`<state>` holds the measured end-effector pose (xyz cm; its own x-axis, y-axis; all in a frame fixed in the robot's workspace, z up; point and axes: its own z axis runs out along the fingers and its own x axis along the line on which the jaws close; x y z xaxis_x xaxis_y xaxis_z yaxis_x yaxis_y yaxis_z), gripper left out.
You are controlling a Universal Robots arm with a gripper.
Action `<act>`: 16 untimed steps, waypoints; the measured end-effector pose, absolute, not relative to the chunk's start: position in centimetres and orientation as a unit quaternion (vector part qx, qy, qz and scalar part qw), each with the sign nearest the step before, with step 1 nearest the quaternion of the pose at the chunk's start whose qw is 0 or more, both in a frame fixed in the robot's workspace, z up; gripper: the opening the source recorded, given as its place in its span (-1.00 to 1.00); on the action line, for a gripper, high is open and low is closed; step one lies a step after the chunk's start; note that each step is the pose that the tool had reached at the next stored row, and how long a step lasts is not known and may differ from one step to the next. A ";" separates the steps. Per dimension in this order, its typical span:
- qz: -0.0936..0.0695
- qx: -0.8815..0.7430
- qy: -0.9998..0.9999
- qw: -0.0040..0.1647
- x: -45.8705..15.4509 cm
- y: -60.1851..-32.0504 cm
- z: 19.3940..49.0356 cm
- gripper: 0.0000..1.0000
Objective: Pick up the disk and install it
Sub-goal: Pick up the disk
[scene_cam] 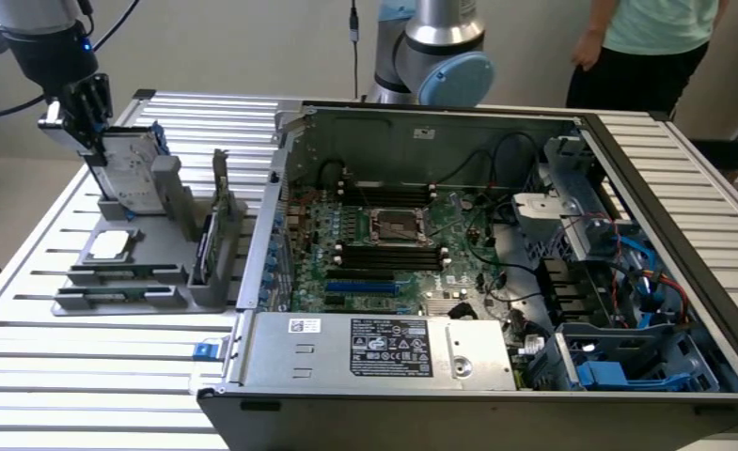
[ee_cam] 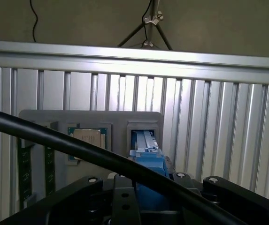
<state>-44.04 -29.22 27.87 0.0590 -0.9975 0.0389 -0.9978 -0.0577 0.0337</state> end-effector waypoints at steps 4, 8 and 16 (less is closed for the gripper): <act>0.003 0.727 -0.686 0.026 -44.0 -29.2 28.0 -0.35; 0.003 0.727 -0.686 0.026 -44.0 -29.2 28.2 -0.35; 0.003 0.727 -0.686 0.026 -44.0 -29.2 29.8 -0.35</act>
<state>-44.04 -29.20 29.83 0.0590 -0.9975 0.0389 -0.9978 -0.0577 0.0339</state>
